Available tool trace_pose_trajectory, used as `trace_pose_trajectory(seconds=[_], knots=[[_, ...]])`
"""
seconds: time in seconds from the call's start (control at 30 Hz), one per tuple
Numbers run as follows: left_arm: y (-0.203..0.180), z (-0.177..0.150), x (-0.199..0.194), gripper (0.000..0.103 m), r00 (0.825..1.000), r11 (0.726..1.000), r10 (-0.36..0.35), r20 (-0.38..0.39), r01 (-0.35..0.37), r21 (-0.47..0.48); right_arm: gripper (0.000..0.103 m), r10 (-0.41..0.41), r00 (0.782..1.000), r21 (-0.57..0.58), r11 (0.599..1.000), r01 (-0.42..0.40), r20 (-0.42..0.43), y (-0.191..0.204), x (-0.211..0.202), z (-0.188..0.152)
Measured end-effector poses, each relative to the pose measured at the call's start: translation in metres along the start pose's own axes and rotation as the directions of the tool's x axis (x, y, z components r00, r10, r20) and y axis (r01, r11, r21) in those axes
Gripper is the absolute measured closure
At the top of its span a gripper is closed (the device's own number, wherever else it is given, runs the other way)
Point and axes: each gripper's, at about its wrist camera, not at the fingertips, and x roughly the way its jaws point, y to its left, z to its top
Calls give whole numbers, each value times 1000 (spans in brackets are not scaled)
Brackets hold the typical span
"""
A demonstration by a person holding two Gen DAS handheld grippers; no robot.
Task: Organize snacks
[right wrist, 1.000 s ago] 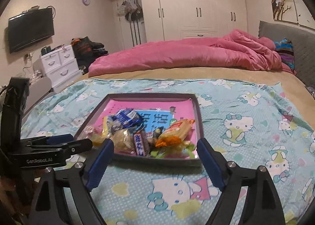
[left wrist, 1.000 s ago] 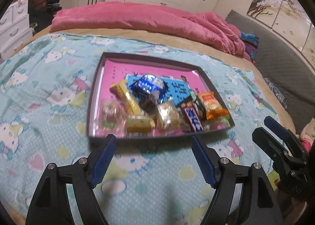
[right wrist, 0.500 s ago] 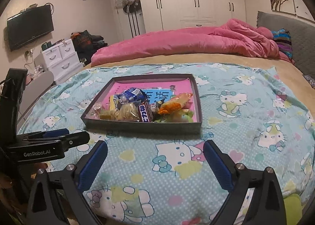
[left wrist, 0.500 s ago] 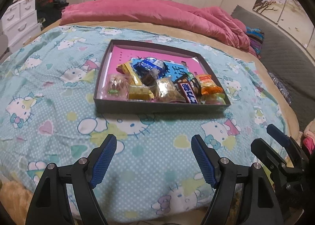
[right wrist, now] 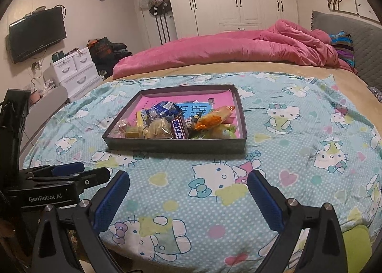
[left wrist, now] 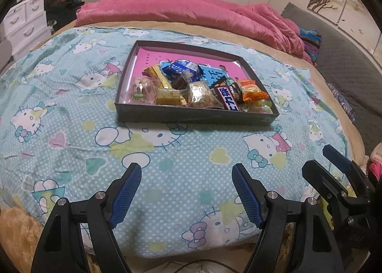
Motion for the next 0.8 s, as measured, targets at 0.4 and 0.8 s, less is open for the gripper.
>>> trace_pose_trajectory(seconds=[0.4, 0.8], knots=[[1, 1, 0, 24, 1000, 1000, 1, 5, -1, 2, 3, -12, 1000, -2, 1000, 12, 16, 2, -1, 1], [3, 2, 2, 24, 1000, 1000, 8, 2, -8, -4, 3, -12, 1000, -8, 1000, 12, 6, 2, 3, 0]])
